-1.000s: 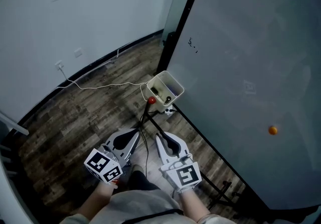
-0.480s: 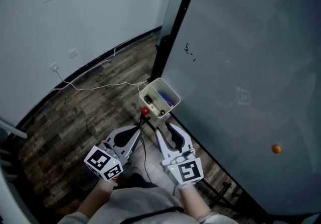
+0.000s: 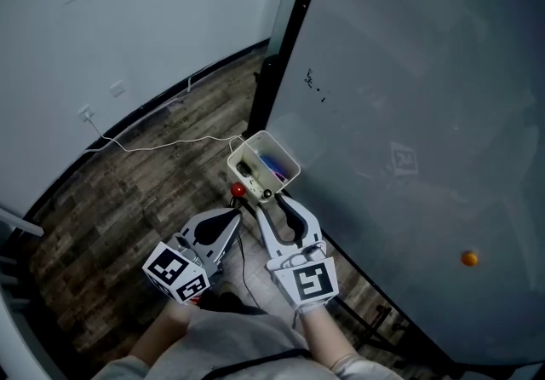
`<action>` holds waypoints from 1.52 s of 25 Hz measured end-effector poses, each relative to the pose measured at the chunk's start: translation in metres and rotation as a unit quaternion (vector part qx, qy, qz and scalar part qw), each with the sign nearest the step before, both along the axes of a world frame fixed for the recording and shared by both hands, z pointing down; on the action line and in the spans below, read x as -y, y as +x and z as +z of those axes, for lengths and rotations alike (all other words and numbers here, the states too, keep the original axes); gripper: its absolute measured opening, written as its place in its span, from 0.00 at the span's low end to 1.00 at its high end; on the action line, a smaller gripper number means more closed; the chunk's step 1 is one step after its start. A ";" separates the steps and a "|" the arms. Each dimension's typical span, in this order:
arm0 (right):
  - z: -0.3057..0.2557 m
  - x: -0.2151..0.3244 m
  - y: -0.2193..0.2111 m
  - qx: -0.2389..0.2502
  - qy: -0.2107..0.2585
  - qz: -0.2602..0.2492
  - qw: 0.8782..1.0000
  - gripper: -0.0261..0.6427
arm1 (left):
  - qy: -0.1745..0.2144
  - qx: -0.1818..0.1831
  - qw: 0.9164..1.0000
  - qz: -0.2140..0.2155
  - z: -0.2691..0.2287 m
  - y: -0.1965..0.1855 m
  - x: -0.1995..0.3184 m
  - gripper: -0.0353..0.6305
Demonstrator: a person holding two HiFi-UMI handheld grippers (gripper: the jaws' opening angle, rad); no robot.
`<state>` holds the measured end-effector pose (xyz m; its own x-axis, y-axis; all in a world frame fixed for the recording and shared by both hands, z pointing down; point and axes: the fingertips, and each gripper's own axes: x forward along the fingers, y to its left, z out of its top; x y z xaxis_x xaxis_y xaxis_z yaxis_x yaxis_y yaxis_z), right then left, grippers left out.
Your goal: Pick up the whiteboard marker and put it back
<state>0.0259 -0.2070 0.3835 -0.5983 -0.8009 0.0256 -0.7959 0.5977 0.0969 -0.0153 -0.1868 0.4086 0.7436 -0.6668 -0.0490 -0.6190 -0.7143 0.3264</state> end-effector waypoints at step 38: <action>-0.008 0.012 0.000 -0.012 0.004 -0.007 1.000 0.15 | -0.003 0.002 1.000 -0.008 0.000 0.002 -0.001 0.08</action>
